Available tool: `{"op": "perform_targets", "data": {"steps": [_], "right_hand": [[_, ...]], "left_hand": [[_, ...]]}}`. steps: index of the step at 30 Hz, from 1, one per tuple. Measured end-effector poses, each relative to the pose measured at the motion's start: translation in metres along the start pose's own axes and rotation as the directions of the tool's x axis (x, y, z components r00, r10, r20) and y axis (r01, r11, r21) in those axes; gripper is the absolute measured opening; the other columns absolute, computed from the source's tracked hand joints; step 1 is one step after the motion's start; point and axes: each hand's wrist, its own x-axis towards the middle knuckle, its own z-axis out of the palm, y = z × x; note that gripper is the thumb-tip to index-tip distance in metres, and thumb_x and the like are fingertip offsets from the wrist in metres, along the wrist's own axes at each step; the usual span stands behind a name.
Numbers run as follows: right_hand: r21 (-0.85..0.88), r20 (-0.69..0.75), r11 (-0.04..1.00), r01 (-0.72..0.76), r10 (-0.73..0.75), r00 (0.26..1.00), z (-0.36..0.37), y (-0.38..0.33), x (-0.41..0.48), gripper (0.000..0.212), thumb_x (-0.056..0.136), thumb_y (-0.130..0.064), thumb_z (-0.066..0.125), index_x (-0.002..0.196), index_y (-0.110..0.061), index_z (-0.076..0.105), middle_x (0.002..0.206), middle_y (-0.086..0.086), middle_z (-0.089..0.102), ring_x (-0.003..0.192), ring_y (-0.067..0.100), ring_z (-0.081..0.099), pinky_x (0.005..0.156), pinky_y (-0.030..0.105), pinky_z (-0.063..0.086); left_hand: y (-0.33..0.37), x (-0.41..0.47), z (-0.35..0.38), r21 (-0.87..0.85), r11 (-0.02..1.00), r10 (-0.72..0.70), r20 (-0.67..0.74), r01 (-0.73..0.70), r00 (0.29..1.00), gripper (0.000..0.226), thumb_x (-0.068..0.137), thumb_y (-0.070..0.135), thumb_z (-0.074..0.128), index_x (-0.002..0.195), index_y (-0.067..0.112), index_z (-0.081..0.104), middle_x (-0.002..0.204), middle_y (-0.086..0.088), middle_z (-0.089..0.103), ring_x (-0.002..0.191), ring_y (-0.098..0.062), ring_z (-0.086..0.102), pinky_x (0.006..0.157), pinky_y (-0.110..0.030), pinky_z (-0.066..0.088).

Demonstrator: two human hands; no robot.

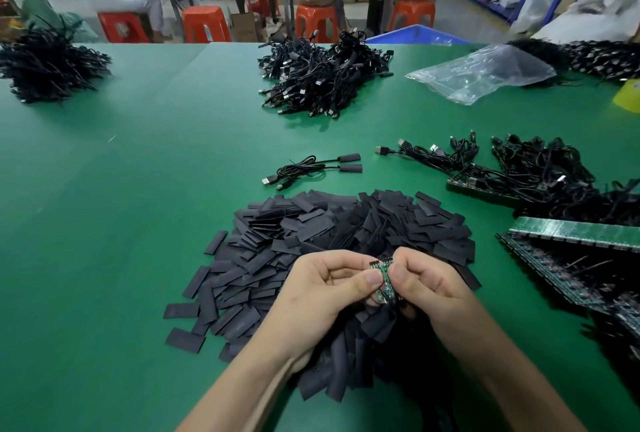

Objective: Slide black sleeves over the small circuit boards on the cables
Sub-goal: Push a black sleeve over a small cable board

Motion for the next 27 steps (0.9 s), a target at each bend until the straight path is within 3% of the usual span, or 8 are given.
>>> {"op": "perform_targets", "data": {"steps": [6, 10, 14, 15, 18, 22, 25, 27], "right_hand": [[0.147, 0.051, 0.987, -0.070, 0.063, 0.997, 0.001, 0.001, 0.001, 0.031, 0.097, -0.039, 0.059, 0.082, -0.012, 0.058, 0.074, 0.001, 0.063, 0.063, 0.010, 0.050, 0.056, 0.019, 0.040], [0.190, -0.026, 0.980, -0.061, 0.067, 0.997, -0.008, 0.000, 0.001, 0.036, 0.095, -0.041, 0.066, 0.077, -0.011, 0.055, 0.069, 0.005, 0.056, 0.060, 0.011, 0.052, 0.055, 0.017, 0.046], [-0.197, -0.177, 0.980, -0.029, -0.006, 0.984, -0.039, -0.004, -0.003, 0.040, 0.096, -0.040, 0.059, 0.067, -0.015, 0.045, 0.059, 0.003, 0.042, 0.053, 0.012, 0.038, 0.053, 0.027, 0.034], [-0.341, -0.218, 0.939, -0.039, -0.038, 0.975, -0.047, -0.003, -0.003, 0.042, 0.097, -0.038, 0.059, 0.067, -0.015, 0.042, 0.057, -0.001, 0.038, 0.053, 0.012, 0.036, 0.054, 0.031, 0.032], [-0.725, -0.290, 0.679, -0.114, -0.151, 0.945, -0.067, 0.000, -0.006, 0.040, 0.095, -0.031, 0.063, 0.065, -0.020, 0.039, 0.051, -0.007, 0.033, 0.050, 0.007, 0.032, 0.053, 0.032, 0.030], [-0.786, -0.400, 0.552, -0.279, -0.109, 0.910, -0.078, 0.004, -0.009, 0.033, 0.087, -0.031, 0.070, 0.067, -0.022, 0.044, 0.048, -0.006, 0.040, 0.048, 0.013, 0.039, 0.053, 0.034, 0.038], [-0.800, -0.434, 0.518, -0.301, -0.154, 0.888, -0.079, 0.000, -0.010, 0.039, 0.081, -0.045, 0.075, 0.070, -0.026, 0.043, 0.050, -0.006, 0.043, 0.048, 0.014, 0.041, 0.054, 0.036, 0.042], [-0.842, -0.401, 0.478, -0.249, -0.246, 0.883, -0.070, -0.005, -0.010, 0.040, 0.081, -0.057, 0.071, 0.070, -0.030, 0.044, 0.053, -0.006, 0.045, 0.049, 0.011, 0.044, 0.052, 0.036, 0.041]], "left_hand": [[0.000, 0.000, 0.004, -0.090, 0.995, -0.031, 0.022, 0.033, 0.999, 0.022, 0.073, 0.019, 0.083, 0.092, 0.007, 0.081, 0.077, -0.013, 0.073, 0.064, -0.014, 0.067, 0.067, -0.023, 0.057], [0.000, 0.000, 0.012, -0.114, 0.993, -0.021, 0.016, 0.023, 1.000, 0.014, 0.078, 0.013, 0.079, 0.091, 0.011, 0.082, 0.078, -0.009, 0.075, 0.065, -0.012, 0.069, 0.068, -0.022, 0.057], [0.000, -0.004, 0.013, -0.113, 0.991, 0.075, -0.005, -0.075, 0.997, 0.010, 0.076, 0.014, 0.084, 0.086, 0.015, 0.082, 0.075, -0.007, 0.075, 0.063, -0.012, 0.070, 0.068, -0.021, 0.057], [0.000, -0.006, 0.012, -0.104, 0.988, 0.115, -0.006, -0.115, 0.993, 0.012, 0.074, 0.017, 0.084, 0.086, 0.016, 0.082, 0.075, -0.005, 0.075, 0.064, -0.012, 0.070, 0.068, -0.021, 0.057], [0.004, -0.009, 0.009, -0.078, 0.973, 0.219, -0.001, -0.218, 0.976, 0.018, 0.070, 0.028, 0.091, 0.085, 0.022, 0.083, 0.076, 0.000, 0.076, 0.067, -0.008, 0.070, 0.068, -0.018, 0.056], [0.007, -0.011, 0.009, -0.129, 0.958, 0.269, 0.079, -0.258, 0.960, 0.029, 0.064, 0.046, 0.094, 0.083, 0.028, 0.082, 0.076, 0.004, 0.075, 0.066, -0.011, 0.069, 0.069, -0.025, 0.058], [0.008, -0.013, 0.010, -0.150, 0.955, 0.273, 0.116, -0.255, 0.955, 0.026, 0.067, 0.042, 0.094, 0.085, 0.027, 0.082, 0.076, 0.004, 0.075, 0.065, -0.011, 0.071, 0.068, -0.025, 0.059], [0.006, -0.013, 0.012, -0.103, 0.960, 0.269, 0.068, -0.261, 0.961, 0.022, 0.068, 0.032, 0.094, 0.086, 0.025, 0.083, 0.075, 0.001, 0.076, 0.065, -0.010, 0.071, 0.067, -0.021, 0.058]]}}
